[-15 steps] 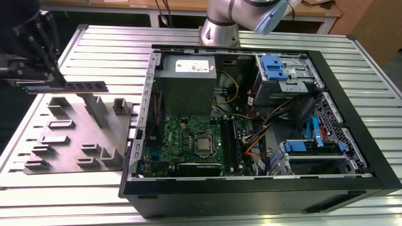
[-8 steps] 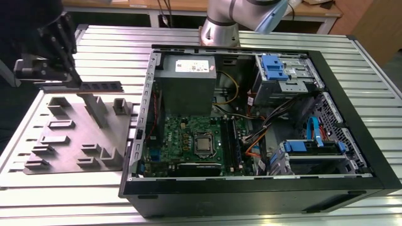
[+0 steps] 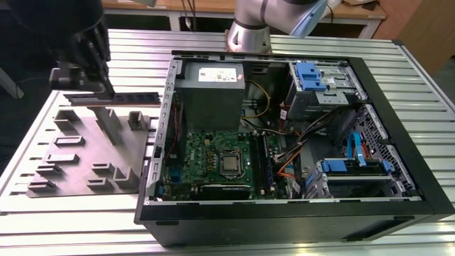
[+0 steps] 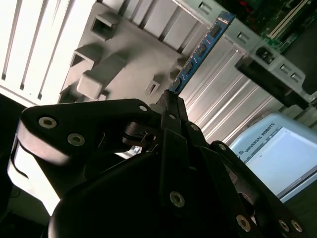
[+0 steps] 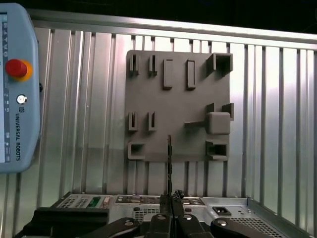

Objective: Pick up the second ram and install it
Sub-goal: 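Pick up the second ram and move it above second insertion slot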

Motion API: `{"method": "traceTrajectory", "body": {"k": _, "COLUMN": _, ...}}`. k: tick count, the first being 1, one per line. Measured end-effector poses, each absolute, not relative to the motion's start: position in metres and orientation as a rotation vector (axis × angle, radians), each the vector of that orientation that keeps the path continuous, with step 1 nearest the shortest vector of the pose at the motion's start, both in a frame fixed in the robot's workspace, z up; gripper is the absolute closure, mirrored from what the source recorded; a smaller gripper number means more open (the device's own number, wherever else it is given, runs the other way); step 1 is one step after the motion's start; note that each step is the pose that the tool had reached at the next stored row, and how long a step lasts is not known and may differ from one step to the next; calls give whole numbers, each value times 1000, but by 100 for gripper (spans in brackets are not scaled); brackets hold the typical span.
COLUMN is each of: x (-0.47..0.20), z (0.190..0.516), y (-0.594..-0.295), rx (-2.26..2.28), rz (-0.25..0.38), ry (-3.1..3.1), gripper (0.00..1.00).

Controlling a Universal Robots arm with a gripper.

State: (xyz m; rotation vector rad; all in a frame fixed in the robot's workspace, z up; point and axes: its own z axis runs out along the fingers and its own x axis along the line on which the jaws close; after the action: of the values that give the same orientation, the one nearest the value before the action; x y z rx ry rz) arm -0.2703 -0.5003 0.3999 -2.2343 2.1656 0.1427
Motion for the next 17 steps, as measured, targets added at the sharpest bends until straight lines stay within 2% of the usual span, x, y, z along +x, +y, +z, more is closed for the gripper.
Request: {"method": "traceTrajectory", "body": {"k": 17, "x": -195, "z": 400, "y": -500, "rx": -2235, "rz": 144, "ry": 2166, "gripper": 92}}
